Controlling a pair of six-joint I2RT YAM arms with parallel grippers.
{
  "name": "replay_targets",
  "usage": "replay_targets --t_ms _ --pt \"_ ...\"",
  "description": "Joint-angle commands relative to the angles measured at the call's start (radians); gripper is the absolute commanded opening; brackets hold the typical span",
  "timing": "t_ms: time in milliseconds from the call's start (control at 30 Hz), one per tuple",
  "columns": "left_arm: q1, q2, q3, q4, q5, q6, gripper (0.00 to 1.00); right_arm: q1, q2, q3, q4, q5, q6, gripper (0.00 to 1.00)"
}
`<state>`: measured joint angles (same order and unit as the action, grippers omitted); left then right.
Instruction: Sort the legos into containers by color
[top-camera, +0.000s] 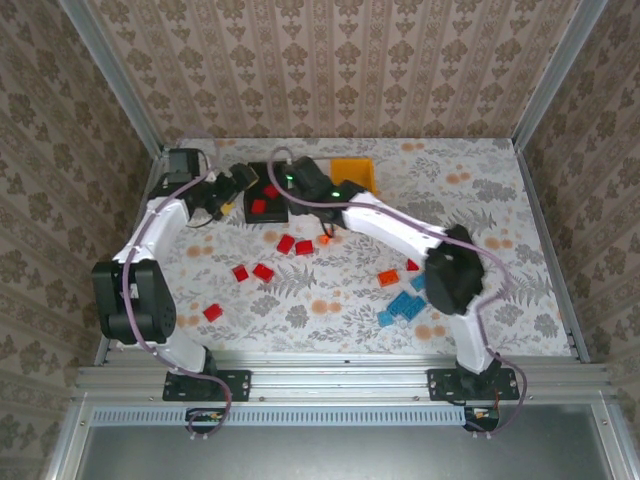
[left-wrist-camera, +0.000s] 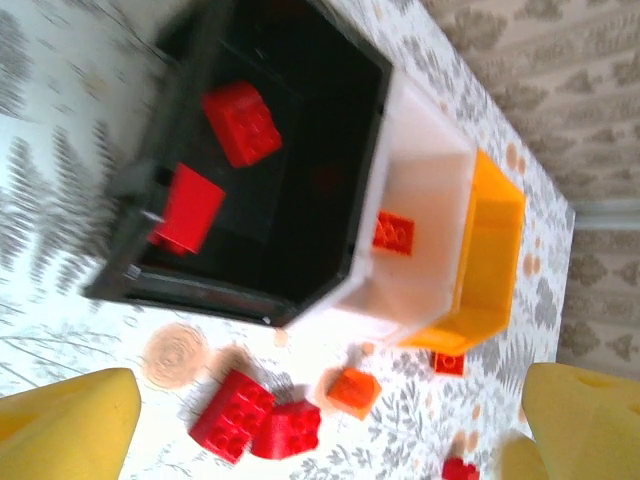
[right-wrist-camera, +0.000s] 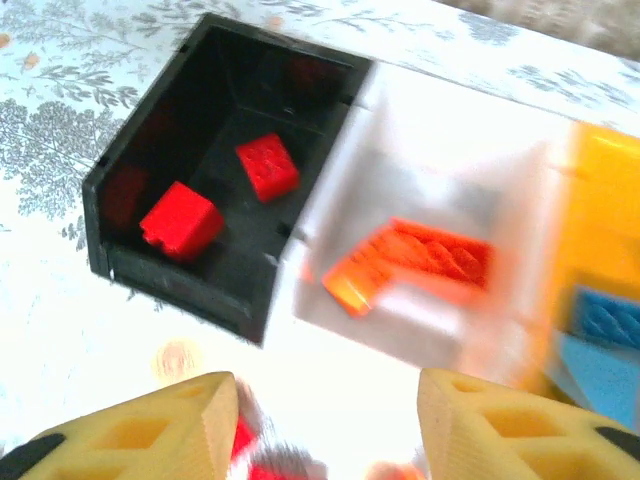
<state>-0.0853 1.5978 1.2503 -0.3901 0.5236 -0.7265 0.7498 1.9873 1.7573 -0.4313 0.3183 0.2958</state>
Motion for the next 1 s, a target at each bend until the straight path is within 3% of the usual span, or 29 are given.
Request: replay_targets --t_ms 0,200,467,667,967 --pt "-0.137 -0.003 -0.013 0.028 0.042 -0.029 1.0 -0.059 -0.203 -0.267 0.05 0.039 0.104 0.58" --pt "-0.397 0.05 0.006 0.033 0.111 -0.041 1.0 -0.102 -0.44 -0.665 -0.046 -0.037 0.147 0.75" --pt "-0.416 0.038 0.007 0.028 0.111 -0.035 1.0 -0.127 -0.445 -0.801 -0.147 -0.163 0.159 0.94" --pt "-0.416 0.047 0.003 0.031 0.111 -0.04 1.0 -0.175 -0.366 -0.786 -0.141 -0.148 0.168 0.93" --pt "-0.416 0.048 0.006 0.028 0.111 -0.037 1.0 -0.185 -0.294 -0.789 -0.109 -0.175 0.15 0.72"
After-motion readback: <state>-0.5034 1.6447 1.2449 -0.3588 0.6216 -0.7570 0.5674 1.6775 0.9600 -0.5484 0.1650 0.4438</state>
